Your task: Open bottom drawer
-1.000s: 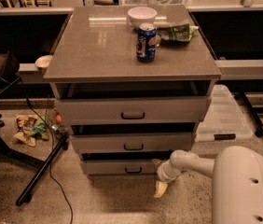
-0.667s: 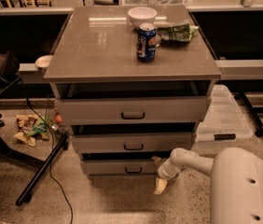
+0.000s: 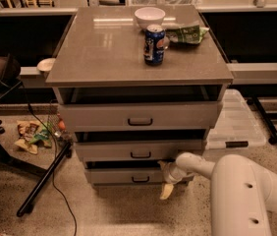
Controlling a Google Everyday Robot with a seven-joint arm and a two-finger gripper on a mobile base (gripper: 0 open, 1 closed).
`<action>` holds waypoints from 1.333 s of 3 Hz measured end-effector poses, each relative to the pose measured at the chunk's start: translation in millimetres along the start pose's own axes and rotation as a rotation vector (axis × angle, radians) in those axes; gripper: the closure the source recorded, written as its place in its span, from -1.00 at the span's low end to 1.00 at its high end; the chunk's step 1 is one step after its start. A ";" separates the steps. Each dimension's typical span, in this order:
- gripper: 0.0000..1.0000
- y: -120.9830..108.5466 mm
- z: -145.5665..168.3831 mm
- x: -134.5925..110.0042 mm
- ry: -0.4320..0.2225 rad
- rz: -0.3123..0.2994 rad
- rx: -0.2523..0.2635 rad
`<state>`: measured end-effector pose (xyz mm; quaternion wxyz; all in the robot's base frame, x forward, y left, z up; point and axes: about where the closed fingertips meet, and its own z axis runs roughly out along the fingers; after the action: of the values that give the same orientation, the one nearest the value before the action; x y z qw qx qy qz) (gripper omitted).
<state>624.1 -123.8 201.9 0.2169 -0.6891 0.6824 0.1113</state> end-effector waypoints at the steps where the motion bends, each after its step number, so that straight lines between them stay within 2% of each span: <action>1: -1.00 -8.8 15.5 1.0 0.001 -0.004 -0.017; 2: -1.00 -13.0 32.0 0.5 -0.006 -0.009 -0.045; 3: -0.49 1.8 34.1 12.4 0.022 0.013 -0.088; 4: -0.03 16.3 25.2 15.5 0.049 0.039 -0.109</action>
Offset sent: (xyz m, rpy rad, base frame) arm 0.0302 0.0196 -0.0402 0.0072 0.0581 0.0494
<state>612.3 -125.8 170.3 0.1603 -0.6890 0.6937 0.1356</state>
